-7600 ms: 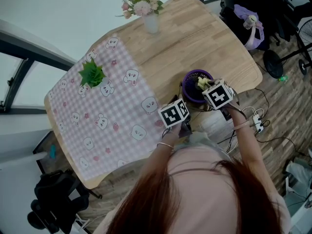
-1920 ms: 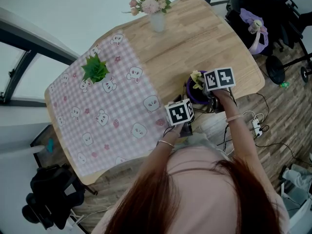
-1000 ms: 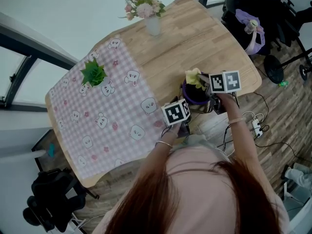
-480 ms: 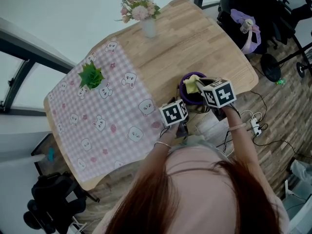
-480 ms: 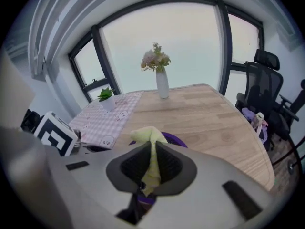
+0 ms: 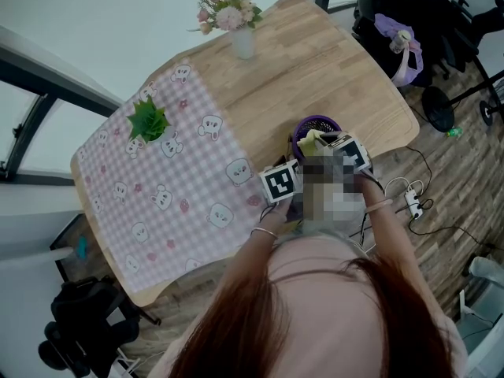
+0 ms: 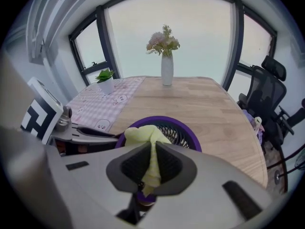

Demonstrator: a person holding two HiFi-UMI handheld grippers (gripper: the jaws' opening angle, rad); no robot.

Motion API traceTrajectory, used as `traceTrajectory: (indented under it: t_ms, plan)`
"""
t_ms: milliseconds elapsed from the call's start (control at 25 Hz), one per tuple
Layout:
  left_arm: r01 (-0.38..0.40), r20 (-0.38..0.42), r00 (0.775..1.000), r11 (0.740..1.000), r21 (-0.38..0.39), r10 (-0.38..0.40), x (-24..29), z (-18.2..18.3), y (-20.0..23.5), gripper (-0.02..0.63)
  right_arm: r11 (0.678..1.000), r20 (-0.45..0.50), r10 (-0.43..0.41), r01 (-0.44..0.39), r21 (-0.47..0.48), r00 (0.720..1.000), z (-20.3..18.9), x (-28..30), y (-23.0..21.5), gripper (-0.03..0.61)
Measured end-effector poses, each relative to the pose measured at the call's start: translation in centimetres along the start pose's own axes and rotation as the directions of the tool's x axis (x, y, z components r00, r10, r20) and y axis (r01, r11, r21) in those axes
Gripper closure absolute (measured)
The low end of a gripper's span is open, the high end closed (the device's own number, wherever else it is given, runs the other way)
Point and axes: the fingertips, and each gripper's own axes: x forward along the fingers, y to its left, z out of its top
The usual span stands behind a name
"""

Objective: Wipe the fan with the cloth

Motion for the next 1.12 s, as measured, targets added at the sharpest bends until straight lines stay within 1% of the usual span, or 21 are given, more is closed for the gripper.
traceTrajectory:
  t_ms: [440,600,920,1120]
  plan:
    - [0.011,-0.001,1.000,1.000,-0.012,-0.011,0.1,-0.1,0.0,0.548,0.998,0.007,-0.037,0.037,0.042,0.999,0.3,0.6,-1.0,0.552]
    - [0.015,0.005,1.000,0.999,-0.037,-0.015,0.0,-0.3,0.0,0.546,0.997,0.017,-0.049,0.048,0.054,0.999,0.3,0.5,-1.4,0.552]
    - [-0.001,0.022,1.000,0.997,-0.071,0.003,0.1,-0.2,0.2,0.545,0.992,0.015,-0.070,0.068,0.108,0.997,-0.3,0.1,-2.8,0.552]
    - [-0.005,0.027,1.000,0.997,-0.074,0.007,0.0,-0.4,0.2,0.545,0.987,0.023,-0.046,0.042,0.153,0.999,-1.2,-0.3,-3.0,0.552]
